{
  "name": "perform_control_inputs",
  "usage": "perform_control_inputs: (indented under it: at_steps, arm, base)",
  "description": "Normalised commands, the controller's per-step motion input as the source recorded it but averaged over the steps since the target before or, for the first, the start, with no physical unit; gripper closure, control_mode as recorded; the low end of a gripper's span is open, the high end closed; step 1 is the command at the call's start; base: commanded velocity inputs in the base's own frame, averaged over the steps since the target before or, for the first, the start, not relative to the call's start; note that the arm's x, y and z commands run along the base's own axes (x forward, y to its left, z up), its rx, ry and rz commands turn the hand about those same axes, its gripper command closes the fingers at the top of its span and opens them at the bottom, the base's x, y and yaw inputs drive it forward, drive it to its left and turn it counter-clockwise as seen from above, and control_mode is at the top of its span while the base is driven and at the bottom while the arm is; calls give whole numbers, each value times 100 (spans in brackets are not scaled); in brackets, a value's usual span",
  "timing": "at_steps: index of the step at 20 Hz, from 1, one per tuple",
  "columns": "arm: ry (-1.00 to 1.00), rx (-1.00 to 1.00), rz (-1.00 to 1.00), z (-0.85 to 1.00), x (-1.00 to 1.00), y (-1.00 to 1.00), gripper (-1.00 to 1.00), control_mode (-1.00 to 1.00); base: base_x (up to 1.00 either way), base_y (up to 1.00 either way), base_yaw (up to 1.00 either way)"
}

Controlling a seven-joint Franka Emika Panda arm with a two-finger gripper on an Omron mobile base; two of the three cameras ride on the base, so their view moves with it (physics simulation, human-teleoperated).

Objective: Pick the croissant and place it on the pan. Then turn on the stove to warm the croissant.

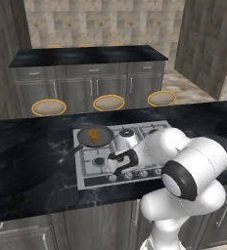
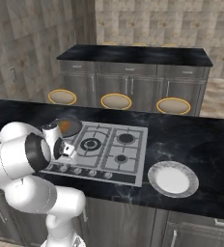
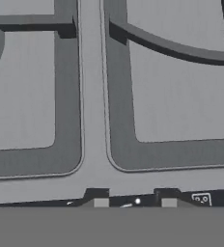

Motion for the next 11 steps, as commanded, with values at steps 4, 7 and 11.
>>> perform_control_inputs:
  at_steps: [4,7,11]
  arm:
    - [0,8,22,-96,0,-26,100,-100]
    - [0,4,24,-100,-2,-2,100,-100]
    - [0,1,31,-100,-37,0,100,-100]
  base:
    - [0,0,0]
    - [0,0,0]
    - [0,0,0]
